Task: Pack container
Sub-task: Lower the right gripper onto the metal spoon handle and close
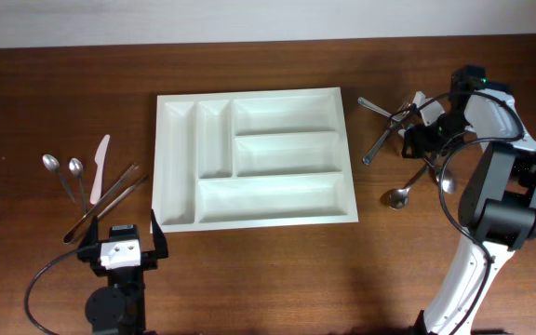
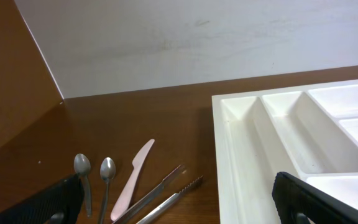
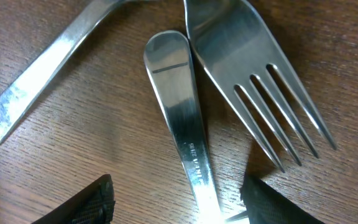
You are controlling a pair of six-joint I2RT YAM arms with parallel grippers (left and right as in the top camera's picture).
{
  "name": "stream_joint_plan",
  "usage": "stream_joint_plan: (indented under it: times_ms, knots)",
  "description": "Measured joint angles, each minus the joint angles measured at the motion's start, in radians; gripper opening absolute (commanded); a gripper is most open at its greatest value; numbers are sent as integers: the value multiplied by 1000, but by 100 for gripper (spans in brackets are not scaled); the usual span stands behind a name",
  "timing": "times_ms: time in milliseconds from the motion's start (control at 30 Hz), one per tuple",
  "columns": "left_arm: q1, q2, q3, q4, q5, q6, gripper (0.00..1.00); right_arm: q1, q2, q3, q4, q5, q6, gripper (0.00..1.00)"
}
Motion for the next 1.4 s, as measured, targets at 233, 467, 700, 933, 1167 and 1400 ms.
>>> stream_joint_plan:
  times_ms: [233, 467, 700, 933, 1167, 1400]
  knots:
    - [0, 0, 0, 0, 0, 0, 99, -2, 16, 21, -6, 0, 21, 56]
    - [0, 0, 0, 0, 0, 0, 99, -8, 24, 29, 2, 1, 29, 40]
    - [0, 0, 0, 0, 0, 0, 99, -10, 26, 31, 6, 9, 16, 40]
    - [0, 0, 0, 0, 0, 0, 99, -6, 26, 31, 35, 45, 3, 39]
    - [0, 0, 0, 0, 0, 0, 99, -2, 27, 31, 57, 97, -9, 33]
    - [0, 0, 0, 0, 0, 0, 99, -2, 27, 31, 65, 127, -15, 15]
